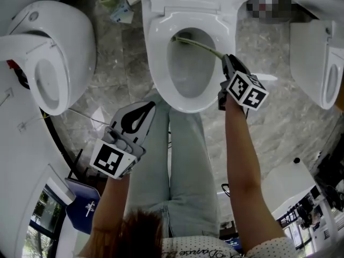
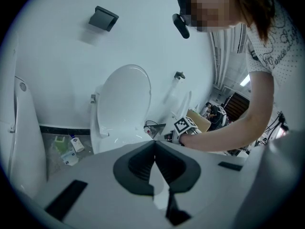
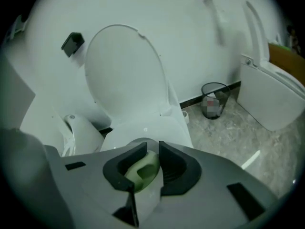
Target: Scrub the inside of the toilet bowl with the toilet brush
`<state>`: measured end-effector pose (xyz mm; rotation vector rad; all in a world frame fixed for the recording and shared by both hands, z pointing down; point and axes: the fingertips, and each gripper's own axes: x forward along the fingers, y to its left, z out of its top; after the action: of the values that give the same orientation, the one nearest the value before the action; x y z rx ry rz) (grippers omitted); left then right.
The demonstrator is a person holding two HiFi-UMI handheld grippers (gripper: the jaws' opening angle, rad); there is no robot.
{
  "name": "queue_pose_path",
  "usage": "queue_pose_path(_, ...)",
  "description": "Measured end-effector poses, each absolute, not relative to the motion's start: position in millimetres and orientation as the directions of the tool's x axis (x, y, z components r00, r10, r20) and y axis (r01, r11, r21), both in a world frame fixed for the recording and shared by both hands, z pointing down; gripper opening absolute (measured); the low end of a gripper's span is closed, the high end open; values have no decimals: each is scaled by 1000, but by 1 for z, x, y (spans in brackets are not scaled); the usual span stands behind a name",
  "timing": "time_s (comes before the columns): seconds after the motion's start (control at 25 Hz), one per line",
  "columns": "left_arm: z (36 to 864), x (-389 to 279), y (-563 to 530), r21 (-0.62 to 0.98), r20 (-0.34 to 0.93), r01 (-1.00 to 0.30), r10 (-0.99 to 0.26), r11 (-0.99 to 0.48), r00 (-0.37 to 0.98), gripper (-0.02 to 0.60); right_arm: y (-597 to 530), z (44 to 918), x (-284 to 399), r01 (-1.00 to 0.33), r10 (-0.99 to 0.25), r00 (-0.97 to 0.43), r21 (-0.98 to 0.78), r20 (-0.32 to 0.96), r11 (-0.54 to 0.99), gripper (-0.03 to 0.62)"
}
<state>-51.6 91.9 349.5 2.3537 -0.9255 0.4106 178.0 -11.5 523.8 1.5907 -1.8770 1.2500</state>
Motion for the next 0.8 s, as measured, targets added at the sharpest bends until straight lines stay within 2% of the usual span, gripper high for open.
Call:
queue_pose_path(0.4, 350, -49, 94, 423, 472, -690, -507, -588, 721, 3, 30, 544, 223, -712, -642, -106, -508, 760, -484, 86)
queue_pose_path(0.64, 349, -50, 92, 403, 461, -686, -513, -606, 724, 3, 55, 549, 240, -595, -631, -11, -512, 776, -620, 86)
queue_pose_path(0.8, 348, -48, 92, 407, 454, -679, -510, -611, 731, 3, 57, 550, 241, -600, -636, -10, -514, 771, -613, 86)
